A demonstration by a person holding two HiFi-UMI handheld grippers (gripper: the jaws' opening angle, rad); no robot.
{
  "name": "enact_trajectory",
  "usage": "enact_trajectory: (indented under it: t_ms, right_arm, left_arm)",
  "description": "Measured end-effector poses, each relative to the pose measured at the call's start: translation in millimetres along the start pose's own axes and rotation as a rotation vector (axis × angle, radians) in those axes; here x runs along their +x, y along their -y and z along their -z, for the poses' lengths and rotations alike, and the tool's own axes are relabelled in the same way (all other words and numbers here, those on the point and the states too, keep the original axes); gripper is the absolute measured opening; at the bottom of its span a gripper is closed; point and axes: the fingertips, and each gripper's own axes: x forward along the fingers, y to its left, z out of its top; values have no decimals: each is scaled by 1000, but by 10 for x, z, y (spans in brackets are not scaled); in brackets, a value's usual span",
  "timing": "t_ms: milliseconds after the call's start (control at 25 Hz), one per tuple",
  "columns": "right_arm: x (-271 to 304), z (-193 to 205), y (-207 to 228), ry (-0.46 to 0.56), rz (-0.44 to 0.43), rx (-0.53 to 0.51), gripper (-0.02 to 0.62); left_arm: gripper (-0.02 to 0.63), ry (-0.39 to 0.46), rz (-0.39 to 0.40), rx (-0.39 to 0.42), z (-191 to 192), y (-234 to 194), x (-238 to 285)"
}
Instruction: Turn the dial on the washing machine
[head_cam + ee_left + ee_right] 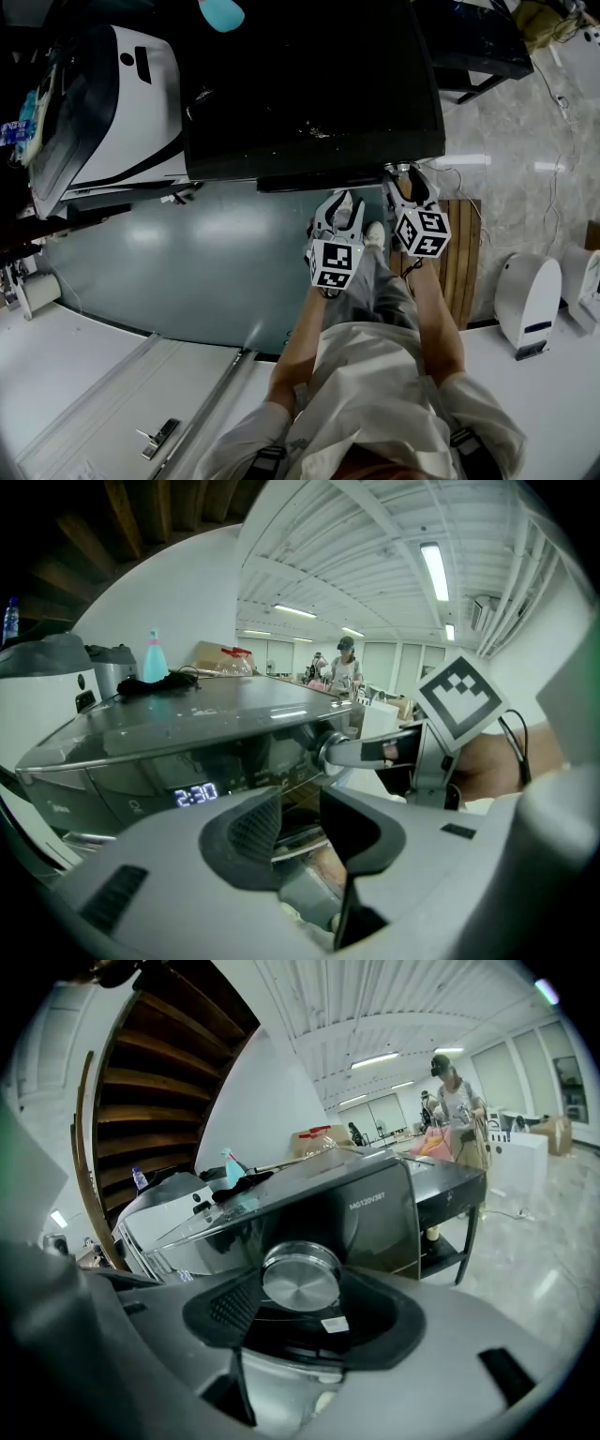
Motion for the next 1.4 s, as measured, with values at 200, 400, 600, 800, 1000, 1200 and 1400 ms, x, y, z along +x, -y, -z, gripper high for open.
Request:
enact_trajectory:
  t_ms: [200, 400, 600, 800, 1000, 1200, 1400]
  right_arm:
    - [-5, -2, 15, 9, -18, 62, 264]
    - [-2, 4, 29, 18, -30, 120, 265]
    - [-1, 3, 46, 31, -49, 205, 265]
    - [1, -3, 61, 44, -69, 281, 267]
    - [6, 5, 80, 60, -89, 368, 268]
    - [9, 14, 103, 73, -107, 445, 268]
    - [6, 20, 111, 89, -129, 533, 267]
  left_arm:
    - [127, 1, 0, -1, -14, 14, -6]
    - [127, 1, -2, -1, -5, 4, -6]
    - [127, 3, -1, 0, -20, -2, -8]
    - [127, 4, -1, 0, -29, -5, -11]
    - [127, 5, -2, 1, -32, -7, -20]
    - [127, 8, -3, 3, -45, -11, -21]
    - [127, 11, -4, 3, -62, -9, -33]
